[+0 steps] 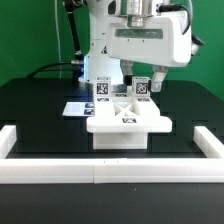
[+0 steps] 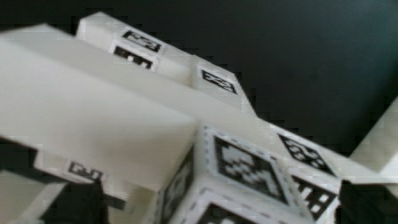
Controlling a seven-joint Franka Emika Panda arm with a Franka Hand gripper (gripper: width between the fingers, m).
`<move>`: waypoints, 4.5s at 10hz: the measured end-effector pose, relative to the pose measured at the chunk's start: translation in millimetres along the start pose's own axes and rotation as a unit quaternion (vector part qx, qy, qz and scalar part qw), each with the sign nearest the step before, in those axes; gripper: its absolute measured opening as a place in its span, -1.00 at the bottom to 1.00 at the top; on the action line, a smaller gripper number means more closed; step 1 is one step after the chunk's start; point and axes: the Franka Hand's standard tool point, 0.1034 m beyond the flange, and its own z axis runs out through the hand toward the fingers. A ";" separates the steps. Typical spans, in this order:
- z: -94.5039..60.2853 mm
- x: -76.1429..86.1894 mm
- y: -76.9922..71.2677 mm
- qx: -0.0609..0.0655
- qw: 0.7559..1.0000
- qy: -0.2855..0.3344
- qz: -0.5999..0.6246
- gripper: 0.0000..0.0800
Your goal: Assemble chair
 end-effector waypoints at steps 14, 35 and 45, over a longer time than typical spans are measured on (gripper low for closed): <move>0.6 5.1 3.8 -0.009 0.939 0.003 -0.344 -0.29; 0.8 1.6 0.8 0.003 0.948 -0.005 0.319 -0.29; 2.4 -5.0 -2.5 0.005 0.828 -0.020 0.560 -0.29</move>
Offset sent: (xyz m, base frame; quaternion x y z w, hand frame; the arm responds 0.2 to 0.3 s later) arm 0.0032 0.0075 0.0004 0.0100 -0.0170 -0.1918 0.9812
